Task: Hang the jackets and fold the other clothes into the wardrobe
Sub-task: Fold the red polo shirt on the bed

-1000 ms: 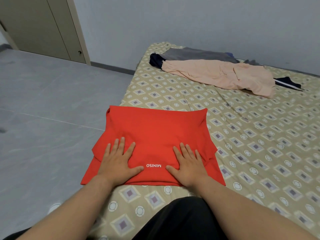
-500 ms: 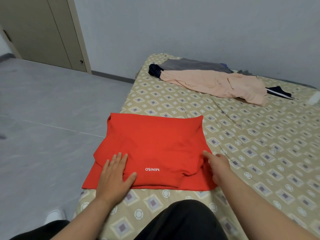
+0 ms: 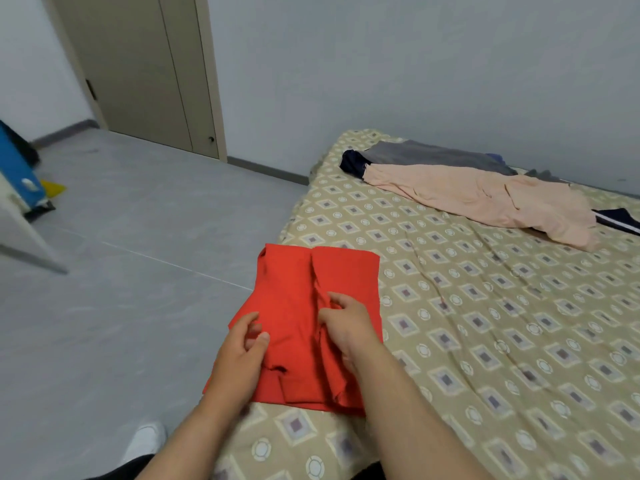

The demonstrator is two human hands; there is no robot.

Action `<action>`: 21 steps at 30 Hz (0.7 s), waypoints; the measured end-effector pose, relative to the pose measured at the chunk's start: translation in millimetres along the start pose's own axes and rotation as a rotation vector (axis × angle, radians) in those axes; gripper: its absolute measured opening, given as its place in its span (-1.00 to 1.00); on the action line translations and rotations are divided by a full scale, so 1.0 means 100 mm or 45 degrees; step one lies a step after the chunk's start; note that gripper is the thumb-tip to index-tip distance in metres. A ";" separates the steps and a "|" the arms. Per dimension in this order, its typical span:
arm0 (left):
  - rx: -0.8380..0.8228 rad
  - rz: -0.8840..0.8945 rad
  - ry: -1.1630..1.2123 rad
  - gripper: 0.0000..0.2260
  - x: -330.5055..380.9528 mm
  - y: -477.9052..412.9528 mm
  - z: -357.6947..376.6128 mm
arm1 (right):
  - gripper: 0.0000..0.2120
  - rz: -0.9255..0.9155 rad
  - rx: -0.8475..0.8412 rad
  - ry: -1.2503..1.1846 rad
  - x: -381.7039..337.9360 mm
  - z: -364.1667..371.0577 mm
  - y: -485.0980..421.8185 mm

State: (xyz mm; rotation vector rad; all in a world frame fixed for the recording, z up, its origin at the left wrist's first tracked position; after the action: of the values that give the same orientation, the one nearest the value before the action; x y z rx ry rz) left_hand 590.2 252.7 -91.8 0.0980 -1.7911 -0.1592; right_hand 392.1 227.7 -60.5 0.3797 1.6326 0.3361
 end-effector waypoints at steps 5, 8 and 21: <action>-0.002 -0.160 0.190 -0.83 -0.27 -0.18 -0.10 | -0.82 0.058 -0.159 0.562 0.36 0.23 -0.22; -0.021 -0.166 0.215 -0.81 -0.23 -0.35 -0.04 | -0.81 0.057 -0.159 0.785 0.31 0.25 -0.39; -0.563 -0.156 -0.363 -0.74 0.47 -1.46 0.62 | -0.86 0.107 -0.380 0.635 0.15 0.35 -0.53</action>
State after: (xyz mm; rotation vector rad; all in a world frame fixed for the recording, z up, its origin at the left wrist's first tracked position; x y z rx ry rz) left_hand 516.5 105.3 -83.2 -0.1388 -1.9905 -0.6799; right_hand 423.1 186.5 -99.8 0.1401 2.0155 0.7751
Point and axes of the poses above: each hand's wrist, its own y-axis away from the middle knuckle, its own z-axis out of the palm, x = y × z, the point moved 7 cm from there along -y, towards the middle knuckle, and after that the axes turned 11 degrees about -x, right-handed, at the moved point
